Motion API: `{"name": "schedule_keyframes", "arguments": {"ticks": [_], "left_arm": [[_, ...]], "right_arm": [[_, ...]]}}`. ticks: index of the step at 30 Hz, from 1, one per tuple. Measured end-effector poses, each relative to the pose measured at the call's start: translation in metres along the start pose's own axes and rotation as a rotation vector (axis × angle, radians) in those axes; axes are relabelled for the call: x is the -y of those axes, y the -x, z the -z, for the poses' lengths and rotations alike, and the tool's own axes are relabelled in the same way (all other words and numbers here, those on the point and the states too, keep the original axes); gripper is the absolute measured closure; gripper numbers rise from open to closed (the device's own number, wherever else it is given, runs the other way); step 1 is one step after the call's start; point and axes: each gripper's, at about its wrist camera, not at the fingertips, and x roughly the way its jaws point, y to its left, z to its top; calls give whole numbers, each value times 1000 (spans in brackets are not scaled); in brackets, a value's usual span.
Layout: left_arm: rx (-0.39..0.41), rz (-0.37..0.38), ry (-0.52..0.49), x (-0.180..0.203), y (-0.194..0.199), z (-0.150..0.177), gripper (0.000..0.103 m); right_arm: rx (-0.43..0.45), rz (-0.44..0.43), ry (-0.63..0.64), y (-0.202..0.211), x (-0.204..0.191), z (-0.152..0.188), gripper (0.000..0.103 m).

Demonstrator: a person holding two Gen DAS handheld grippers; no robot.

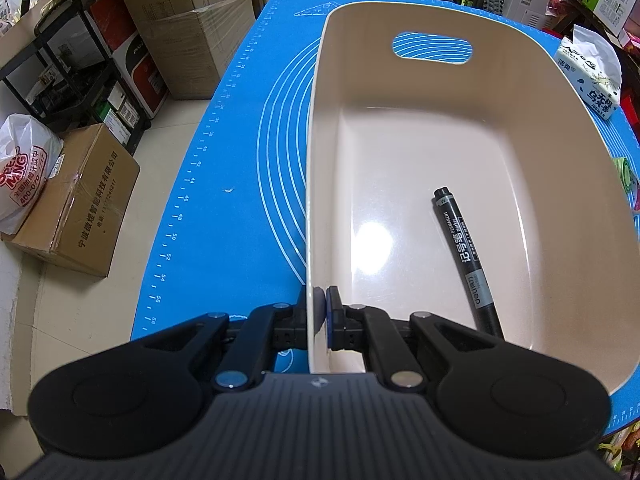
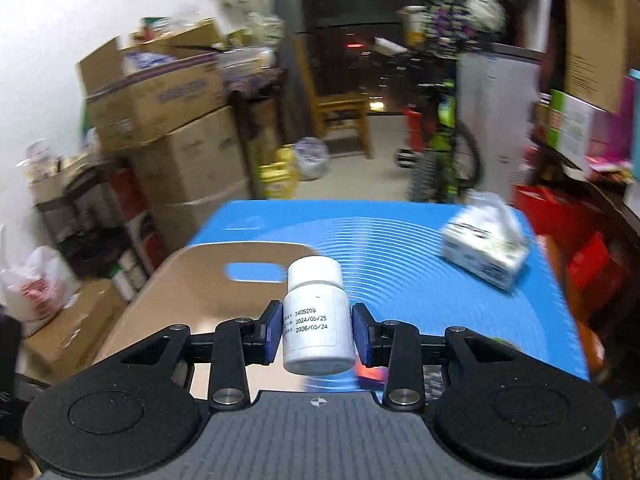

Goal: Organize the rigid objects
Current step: 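Carry the pill bottle into the basket and release it with the right tool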

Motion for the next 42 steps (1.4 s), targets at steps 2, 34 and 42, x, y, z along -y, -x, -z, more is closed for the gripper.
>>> {"name": "schedule_keyframes", "arguments": {"ticks": [2,34,42], "left_arm": [[0,0,0,0,0,0,95],[-1,0,-4,1,-1,0,95],[-1,1,-5,2,-1,0,95]], "right_arm": [[-8,-33,8,-7,-14,-3,58],[-432,-74,205,-90,-101,47,41],[-190,-30,155,-27,-62,13,7]]}}
